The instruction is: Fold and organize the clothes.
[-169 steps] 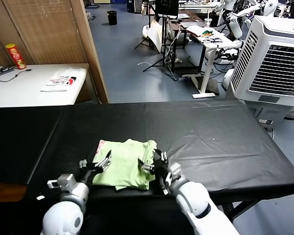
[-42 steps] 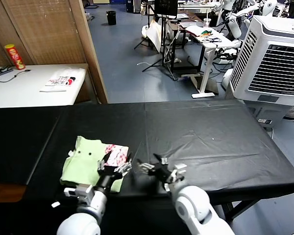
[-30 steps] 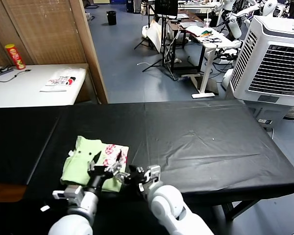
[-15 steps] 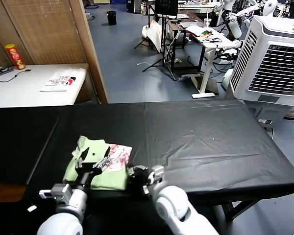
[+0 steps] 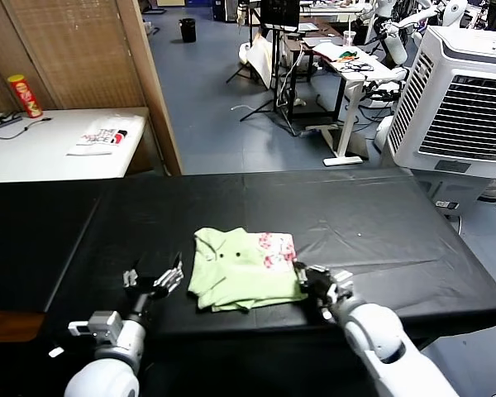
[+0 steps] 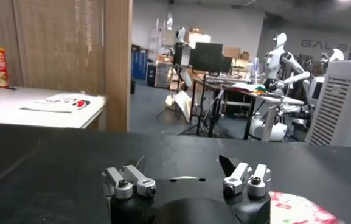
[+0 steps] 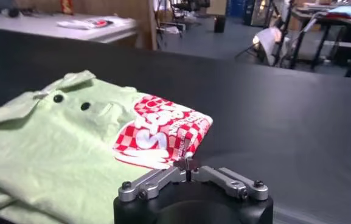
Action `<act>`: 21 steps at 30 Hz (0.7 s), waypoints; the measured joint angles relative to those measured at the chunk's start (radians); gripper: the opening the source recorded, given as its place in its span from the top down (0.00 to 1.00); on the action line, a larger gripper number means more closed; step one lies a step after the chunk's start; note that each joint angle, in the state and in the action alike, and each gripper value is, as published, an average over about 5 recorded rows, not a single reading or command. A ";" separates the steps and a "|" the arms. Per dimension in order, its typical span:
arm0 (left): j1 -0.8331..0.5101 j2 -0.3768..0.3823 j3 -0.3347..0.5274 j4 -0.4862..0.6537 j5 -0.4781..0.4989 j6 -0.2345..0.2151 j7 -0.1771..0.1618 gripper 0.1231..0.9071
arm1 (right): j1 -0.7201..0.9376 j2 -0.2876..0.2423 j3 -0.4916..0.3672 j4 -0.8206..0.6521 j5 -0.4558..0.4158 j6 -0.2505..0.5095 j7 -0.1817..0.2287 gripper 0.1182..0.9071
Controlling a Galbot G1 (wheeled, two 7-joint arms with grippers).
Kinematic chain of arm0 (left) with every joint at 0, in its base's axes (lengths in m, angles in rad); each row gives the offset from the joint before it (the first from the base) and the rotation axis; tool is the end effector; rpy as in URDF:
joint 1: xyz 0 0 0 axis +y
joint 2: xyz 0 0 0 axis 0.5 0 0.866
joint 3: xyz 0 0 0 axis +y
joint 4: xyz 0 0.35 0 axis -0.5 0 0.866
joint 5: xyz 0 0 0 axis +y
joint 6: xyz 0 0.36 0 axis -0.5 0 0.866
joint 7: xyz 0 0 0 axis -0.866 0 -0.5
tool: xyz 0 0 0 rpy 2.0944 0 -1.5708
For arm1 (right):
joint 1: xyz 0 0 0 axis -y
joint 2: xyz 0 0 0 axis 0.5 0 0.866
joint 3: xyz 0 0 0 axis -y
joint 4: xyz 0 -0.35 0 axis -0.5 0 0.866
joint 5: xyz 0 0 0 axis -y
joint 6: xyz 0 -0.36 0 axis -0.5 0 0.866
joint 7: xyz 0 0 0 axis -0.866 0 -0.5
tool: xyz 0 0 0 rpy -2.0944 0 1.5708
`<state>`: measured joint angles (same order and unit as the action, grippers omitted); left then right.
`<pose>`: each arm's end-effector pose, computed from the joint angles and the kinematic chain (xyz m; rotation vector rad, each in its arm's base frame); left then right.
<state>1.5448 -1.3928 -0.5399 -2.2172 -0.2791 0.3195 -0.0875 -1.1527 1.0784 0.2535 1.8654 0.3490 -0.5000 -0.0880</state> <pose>0.1903 0.0282 -0.2516 -0.0494 -2.9518 0.1391 0.3028 -0.0351 -0.2933 0.5793 -2.6255 0.2084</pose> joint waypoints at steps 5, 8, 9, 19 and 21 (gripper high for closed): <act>0.007 0.017 -0.001 0.019 -0.014 -0.060 0.010 0.14 | -0.043 -0.019 0.057 0.042 0.003 0.032 0.033 0.64; 0.018 0.031 0.001 0.035 -0.011 -0.100 0.014 0.14 | -0.085 -0.014 0.092 0.079 -0.005 0.083 0.079 0.43; 0.021 0.036 0.003 0.039 -0.009 -0.109 0.012 0.14 | -0.102 -0.011 0.104 0.092 -0.010 0.103 0.095 0.36; 0.081 0.103 -0.005 0.031 -0.009 -0.131 -0.007 0.14 | -0.351 0.038 0.201 0.182 -0.125 0.408 0.185 0.14; 0.105 0.121 -0.011 0.025 -0.009 -0.142 -0.009 0.14 | -0.410 0.046 0.215 0.188 -0.162 0.480 0.206 0.14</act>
<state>1.6503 -1.2722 -0.5509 -2.1923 -0.2880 0.1770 -0.0966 -1.5628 1.1240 0.4684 2.0538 0.1865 -0.0205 0.1178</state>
